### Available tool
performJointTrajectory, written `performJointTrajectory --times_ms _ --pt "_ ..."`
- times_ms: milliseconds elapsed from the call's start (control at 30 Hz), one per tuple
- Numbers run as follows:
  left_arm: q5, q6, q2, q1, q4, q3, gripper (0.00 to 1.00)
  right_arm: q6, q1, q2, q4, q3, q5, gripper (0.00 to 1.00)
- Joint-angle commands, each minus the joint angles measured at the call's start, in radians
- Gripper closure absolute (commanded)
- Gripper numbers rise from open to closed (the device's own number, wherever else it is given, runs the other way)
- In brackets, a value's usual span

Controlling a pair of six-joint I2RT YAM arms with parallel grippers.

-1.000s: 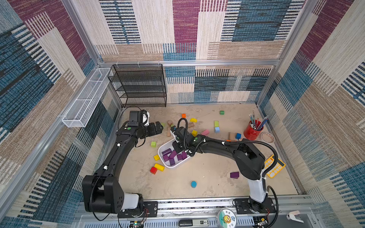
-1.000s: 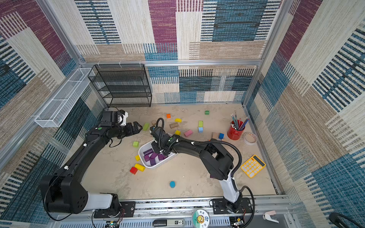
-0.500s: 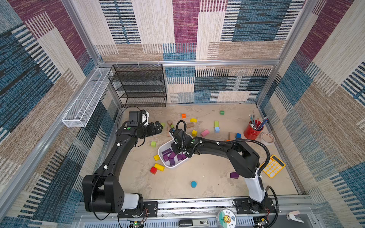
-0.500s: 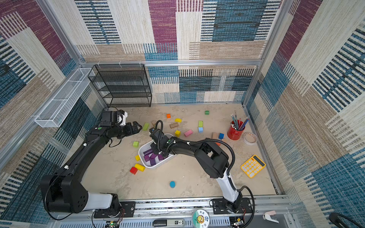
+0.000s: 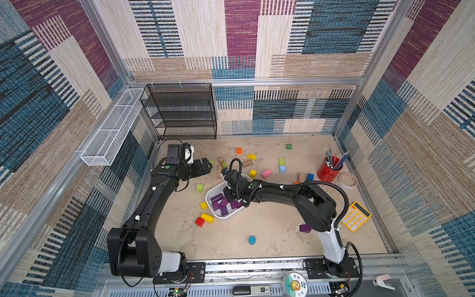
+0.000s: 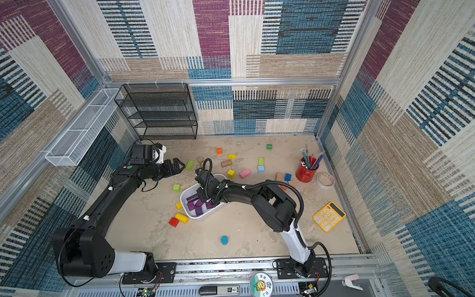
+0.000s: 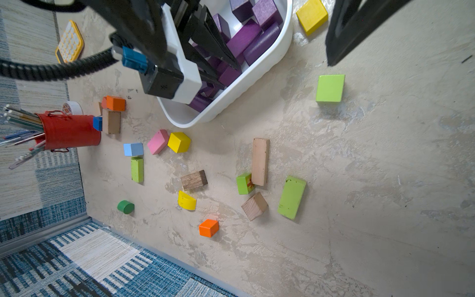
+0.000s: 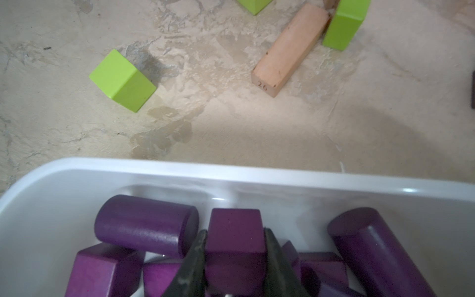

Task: Pick purple bricks into the storage bin
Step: Place the building block in the storage box.

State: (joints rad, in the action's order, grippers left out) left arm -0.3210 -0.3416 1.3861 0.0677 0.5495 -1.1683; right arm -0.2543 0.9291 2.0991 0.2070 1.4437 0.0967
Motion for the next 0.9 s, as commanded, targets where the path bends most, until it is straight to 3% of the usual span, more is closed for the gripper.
performJointTrajectory --times_ms 0,467,867 --pt "-0.016 -0.013 -0.007 -0.002 -0.03 0.0 0.02 -0.008 0.001 0.004 -0.018 0.012 0.014 0.67" --pt "-0.016 -0.013 -0.015 -0.004 -0.033 0.006 0.02 -0.007 0.005 -0.085 0.003 0.008 0.041 0.57" --pt "-0.024 -0.022 -0.03 -0.004 -0.051 0.019 0.03 -0.052 0.007 -0.278 0.016 -0.153 0.109 0.52"
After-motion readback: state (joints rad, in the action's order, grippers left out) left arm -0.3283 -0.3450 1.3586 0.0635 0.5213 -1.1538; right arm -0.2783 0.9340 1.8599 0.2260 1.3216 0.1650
